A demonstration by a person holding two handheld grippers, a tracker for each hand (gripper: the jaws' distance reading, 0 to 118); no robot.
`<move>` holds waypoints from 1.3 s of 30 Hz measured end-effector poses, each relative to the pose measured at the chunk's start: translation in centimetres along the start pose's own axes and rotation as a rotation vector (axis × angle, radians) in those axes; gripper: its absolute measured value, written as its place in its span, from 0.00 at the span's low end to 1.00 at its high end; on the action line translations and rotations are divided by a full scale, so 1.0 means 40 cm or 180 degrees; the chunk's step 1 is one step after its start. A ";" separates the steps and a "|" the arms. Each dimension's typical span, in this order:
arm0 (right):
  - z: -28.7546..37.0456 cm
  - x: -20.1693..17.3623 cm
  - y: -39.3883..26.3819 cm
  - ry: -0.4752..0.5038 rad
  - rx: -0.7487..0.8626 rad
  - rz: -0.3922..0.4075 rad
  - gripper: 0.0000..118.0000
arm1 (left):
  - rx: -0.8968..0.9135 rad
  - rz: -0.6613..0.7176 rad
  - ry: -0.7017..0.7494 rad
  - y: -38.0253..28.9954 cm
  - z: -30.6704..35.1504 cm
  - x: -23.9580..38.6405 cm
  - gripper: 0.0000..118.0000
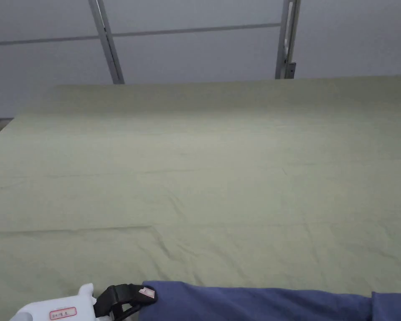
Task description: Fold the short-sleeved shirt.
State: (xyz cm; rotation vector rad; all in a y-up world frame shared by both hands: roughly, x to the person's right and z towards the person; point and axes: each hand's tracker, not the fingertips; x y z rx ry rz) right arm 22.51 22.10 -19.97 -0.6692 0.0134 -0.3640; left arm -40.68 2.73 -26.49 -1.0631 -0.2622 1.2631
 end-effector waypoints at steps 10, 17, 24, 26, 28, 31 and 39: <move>-0.010 -0.075 -0.008 0.0027 -0.0124 -0.0032 0.05 | -0.0441 -0.0087 0.0330 -0.056 -0.165 0.017 0.25; 0.021 -0.075 0.011 0.0001 -0.0028 -0.0015 0.05 | 0.0006 -0.0194 0.0472 -0.062 -0.043 0.062 0.14; 0.033 -0.056 0.020 0.0022 0.0083 -0.0088 0.05 | 0.0655 -0.0096 0.0752 -0.014 0.197 0.054 0.14; 0.026 -0.057 0.012 0.0061 0.0080 -0.0098 0.05 | 0.0824 -0.0118 0.1030 -0.006 0.252 0.052 0.14; 0.016 -0.058 0.003 0.0132 0.0052 -0.0166 0.05 | 0.0831 -0.0247 0.1284 -0.032 0.273 0.091 0.14; 0.003 -0.064 -0.011 0.0217 -0.0006 -0.0236 0.05 | 0.0748 -0.0745 0.1513 -0.086 0.240 0.184 0.14; 0.042 -0.046 -0.023 0.0303 0.0071 -0.0170 0.05 | 0.0109 -0.1960 0.1857 -0.214 -0.125 0.371 0.14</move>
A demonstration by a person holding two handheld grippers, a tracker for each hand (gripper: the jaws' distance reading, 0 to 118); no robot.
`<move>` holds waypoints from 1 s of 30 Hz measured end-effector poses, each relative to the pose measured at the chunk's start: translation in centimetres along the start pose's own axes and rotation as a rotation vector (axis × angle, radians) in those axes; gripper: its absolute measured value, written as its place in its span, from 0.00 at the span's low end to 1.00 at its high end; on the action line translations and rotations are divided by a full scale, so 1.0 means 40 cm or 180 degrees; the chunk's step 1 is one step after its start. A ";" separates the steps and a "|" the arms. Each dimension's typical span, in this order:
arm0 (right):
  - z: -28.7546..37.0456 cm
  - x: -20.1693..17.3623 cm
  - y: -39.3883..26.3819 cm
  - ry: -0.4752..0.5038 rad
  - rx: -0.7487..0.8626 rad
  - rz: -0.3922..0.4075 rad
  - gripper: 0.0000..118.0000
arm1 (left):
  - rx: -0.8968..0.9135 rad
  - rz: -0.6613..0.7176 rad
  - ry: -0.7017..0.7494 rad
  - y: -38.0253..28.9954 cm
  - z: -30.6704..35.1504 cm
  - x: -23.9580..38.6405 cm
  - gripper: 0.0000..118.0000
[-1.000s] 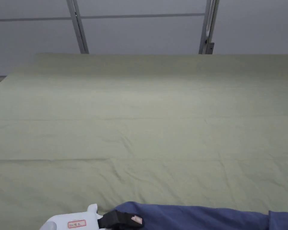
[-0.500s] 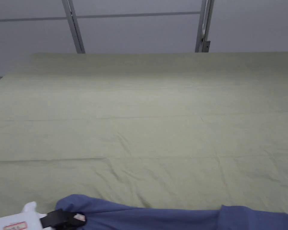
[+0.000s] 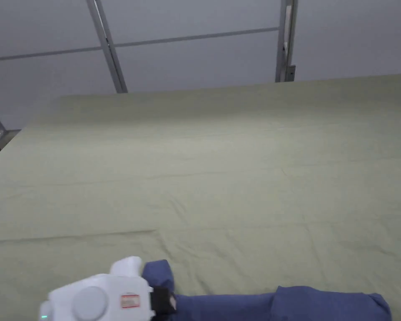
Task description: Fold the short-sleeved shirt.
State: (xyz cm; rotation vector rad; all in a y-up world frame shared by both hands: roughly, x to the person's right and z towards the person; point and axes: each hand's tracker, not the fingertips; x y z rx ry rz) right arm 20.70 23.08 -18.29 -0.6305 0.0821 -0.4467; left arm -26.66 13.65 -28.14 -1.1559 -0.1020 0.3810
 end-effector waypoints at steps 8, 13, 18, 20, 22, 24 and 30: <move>0.070 0.037 -0.005 -0.0203 0.0191 0.0299 0.05 | 0.0233 0.0053 -0.0883 -0.042 -0.096 0.169 0.96; 0.064 0.052 -0.021 -0.0218 0.0150 0.0386 0.05 | 0.0891 -0.0203 -0.0229 -0.029 0.009 0.166 0.92; 0.046 0.057 -0.044 -0.0102 0.0095 0.0193 0.05 | 0.0874 -0.0875 0.1225 -0.076 -0.086 0.163 0.22; 0.044 0.053 -0.053 -0.0092 0.0080 0.0190 0.05 | 0.0579 -0.0857 0.0764 -0.118 -0.140 0.174 0.22; 0.046 0.055 -0.057 -0.0095 0.0047 0.0199 0.05 | 0.0344 -0.0861 0.0566 -0.166 -0.193 0.222 0.22; 0.052 0.063 -0.059 -0.0111 0.0035 0.0202 0.05 | 0.0375 -0.1251 0.0657 -0.215 -0.230 0.285 0.22; 0.069 0.082 -0.044 -0.0221 0.0065 0.0141 0.05 | 0.0270 -0.1199 0.0133 -0.204 -0.206 0.324 0.22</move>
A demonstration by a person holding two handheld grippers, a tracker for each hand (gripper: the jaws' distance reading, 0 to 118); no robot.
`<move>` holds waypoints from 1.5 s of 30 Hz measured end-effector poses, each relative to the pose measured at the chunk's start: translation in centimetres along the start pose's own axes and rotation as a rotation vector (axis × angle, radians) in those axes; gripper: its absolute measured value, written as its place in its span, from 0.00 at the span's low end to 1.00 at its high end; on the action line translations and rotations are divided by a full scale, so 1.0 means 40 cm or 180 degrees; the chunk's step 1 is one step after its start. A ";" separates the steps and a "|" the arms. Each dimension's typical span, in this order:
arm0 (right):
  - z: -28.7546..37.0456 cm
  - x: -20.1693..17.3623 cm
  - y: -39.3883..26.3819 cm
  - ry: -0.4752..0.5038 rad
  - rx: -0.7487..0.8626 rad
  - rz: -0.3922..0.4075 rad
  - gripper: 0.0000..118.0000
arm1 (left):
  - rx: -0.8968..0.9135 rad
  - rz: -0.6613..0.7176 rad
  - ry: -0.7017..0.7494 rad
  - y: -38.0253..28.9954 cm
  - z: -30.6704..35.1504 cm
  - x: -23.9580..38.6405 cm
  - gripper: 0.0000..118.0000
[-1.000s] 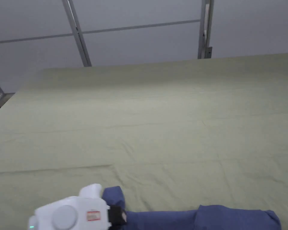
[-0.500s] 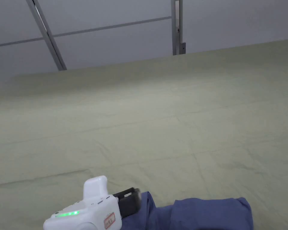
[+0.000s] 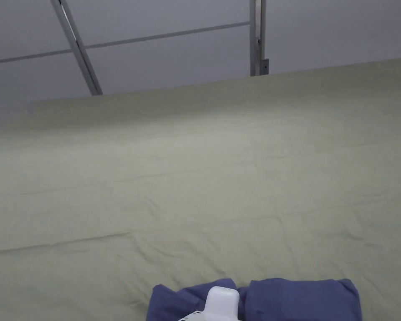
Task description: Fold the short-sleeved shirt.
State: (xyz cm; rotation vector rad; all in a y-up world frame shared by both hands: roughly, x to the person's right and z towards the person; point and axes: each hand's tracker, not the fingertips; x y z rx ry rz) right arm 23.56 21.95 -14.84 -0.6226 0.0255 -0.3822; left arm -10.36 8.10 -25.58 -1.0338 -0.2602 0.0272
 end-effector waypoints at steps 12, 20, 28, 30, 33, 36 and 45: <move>-0.019 -0.034 -0.001 0.0024 -0.0052 -0.0008 0.05 | 0.0626 0.1722 -0.0892 -0.008 0.199 -0.459 0.98; -0.037 -0.057 -0.011 0.0064 -0.0156 -0.0059 0.05 | -0.0020 0.2485 -0.1117 -0.129 0.065 -0.576 1.00; -0.022 -0.074 -0.001 0.0031 -0.0160 -0.0009 0.05 | -0.0109 0.2330 -0.1837 -0.075 -0.015 -0.539 0.83; -0.016 -0.078 0.001 0.0020 -0.0150 -0.0013 0.05 | -0.0183 0.2378 -0.1501 -0.076 -0.045 -0.533 0.37; -0.006 -0.087 0.001 -0.0003 -0.0140 0.0028 0.05 | -0.0120 0.2821 -0.1825 -0.107 -0.051 -0.576 0.18; 0.000 -0.092 0.001 -0.0030 -0.0145 0.0068 0.05 | -0.0014 0.2925 -0.1781 -0.131 -0.009 -0.595 0.15; -0.009 -0.108 0.013 0.0015 -0.0112 0.0038 0.05 | 0.0537 0.3188 -0.1252 -0.154 0.197 -0.773 0.10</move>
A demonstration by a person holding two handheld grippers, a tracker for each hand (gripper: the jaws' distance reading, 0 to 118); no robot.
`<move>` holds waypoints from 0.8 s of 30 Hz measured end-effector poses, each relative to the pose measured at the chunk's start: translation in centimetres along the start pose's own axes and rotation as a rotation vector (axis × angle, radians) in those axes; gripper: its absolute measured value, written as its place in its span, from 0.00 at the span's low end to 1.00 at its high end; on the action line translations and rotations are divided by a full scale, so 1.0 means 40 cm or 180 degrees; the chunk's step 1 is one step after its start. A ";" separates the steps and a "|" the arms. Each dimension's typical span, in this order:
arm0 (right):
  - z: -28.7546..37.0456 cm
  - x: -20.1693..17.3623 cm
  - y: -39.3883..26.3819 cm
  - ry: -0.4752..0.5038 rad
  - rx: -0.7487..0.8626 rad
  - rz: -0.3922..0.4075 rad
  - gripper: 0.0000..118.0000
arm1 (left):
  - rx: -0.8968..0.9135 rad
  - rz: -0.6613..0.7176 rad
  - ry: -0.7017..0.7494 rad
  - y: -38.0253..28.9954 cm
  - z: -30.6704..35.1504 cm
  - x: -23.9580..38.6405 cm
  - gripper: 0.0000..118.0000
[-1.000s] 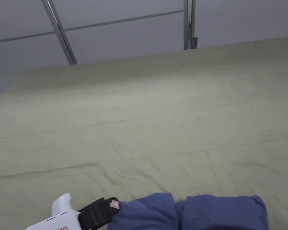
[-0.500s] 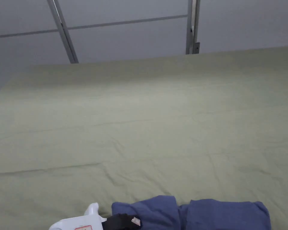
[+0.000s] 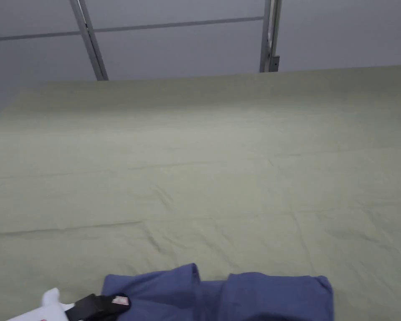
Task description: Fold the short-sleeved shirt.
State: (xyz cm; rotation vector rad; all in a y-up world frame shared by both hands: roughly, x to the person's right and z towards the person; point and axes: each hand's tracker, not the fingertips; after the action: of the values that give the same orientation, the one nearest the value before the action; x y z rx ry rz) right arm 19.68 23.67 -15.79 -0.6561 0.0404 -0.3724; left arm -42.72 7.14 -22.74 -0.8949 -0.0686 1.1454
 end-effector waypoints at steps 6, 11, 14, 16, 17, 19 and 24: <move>-0.030 -0.021 -0.018 0.0114 -0.0052 -0.0021 0.05 | 0.0040 -0.0709 0.0455 -0.014 0.094 0.140 0.10; -0.045 -0.028 -0.030 0.0224 -0.0133 -0.0060 0.05 | -0.0223 -0.1057 -0.0016 -0.098 -0.012 0.302 0.10; -0.029 -0.017 -0.026 0.0243 -0.0083 -0.0068 0.05 | -0.0565 -0.1264 -0.0209 -0.163 -0.140 0.380 0.10; -0.014 0.005 -0.022 0.0224 -0.0029 -0.0097 0.05 | -0.0857 -0.1455 -0.0235 -0.235 -0.242 0.435 0.10; -0.009 0.016 -0.022 0.0200 -0.0008 -0.0115 0.05 | -0.0977 -0.1539 -0.0198 -0.274 -0.288 0.452 0.10; -0.002 0.042 -0.023 0.0129 0.0007 -0.0183 0.05 | -0.1166 -0.1660 -0.0058 -0.348 -0.384 0.475 0.10; 0.027 0.116 -0.038 -0.0021 0.0019 -0.0350 0.05 | -0.1153 -0.1260 -0.0191 -0.409 -0.475 0.481 0.87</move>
State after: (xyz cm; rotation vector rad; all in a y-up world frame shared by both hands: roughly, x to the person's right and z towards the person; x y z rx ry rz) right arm 23.68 21.57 -13.67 -0.6553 -0.0031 -0.4761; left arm -12.67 9.76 -32.14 -1.1071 -0.4942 0.7983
